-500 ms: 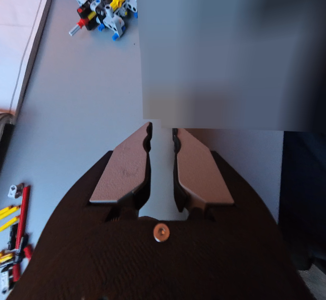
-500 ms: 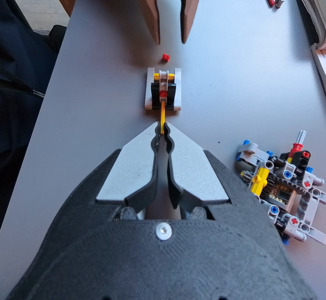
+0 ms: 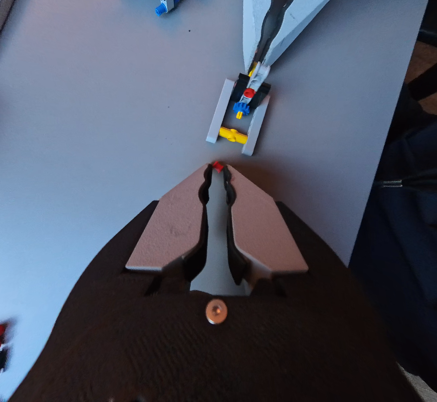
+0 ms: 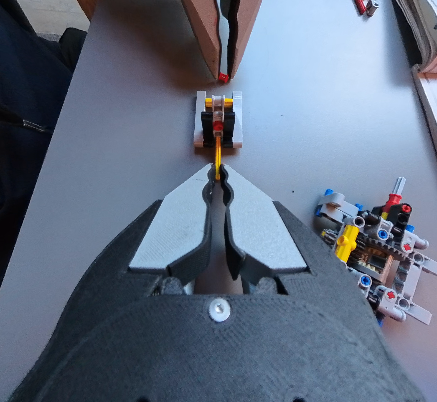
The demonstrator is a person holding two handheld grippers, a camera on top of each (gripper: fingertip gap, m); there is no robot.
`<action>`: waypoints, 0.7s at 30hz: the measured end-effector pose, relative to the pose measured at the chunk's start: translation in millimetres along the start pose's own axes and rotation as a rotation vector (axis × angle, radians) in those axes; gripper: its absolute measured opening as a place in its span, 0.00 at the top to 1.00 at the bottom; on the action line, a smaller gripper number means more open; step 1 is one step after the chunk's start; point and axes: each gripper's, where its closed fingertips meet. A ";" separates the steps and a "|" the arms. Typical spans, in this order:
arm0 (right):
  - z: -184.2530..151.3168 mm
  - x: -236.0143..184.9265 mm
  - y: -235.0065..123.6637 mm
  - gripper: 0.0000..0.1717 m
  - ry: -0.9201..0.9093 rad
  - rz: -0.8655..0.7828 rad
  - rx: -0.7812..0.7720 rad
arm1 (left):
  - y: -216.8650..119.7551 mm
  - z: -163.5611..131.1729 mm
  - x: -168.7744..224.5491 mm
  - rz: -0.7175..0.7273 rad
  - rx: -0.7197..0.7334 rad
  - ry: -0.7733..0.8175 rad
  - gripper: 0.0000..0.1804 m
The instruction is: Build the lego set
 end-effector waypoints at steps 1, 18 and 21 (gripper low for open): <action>0.0 0.0 0.0 1.00 -0.001 -0.001 0.000 | 0.1 0.2 -0.3 0.000 0.000 -0.003 0.96; -0.1 -0.8 -1.2 1.00 0.002 0.006 0.000 | -4.9 -3.4 -6.1 -0.004 0.030 0.084 0.86; 0.0 -0.6 -1.2 0.93 -0.002 0.001 0.000 | -5.8 -3.7 -3.7 -0.008 0.028 0.074 0.86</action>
Point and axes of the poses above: each gripper's, where its closed fingertips meet, y out along the fingers, z out of its top, x = y × z across the jaws, and after that the axes turned 6 degrees about x, right-handed
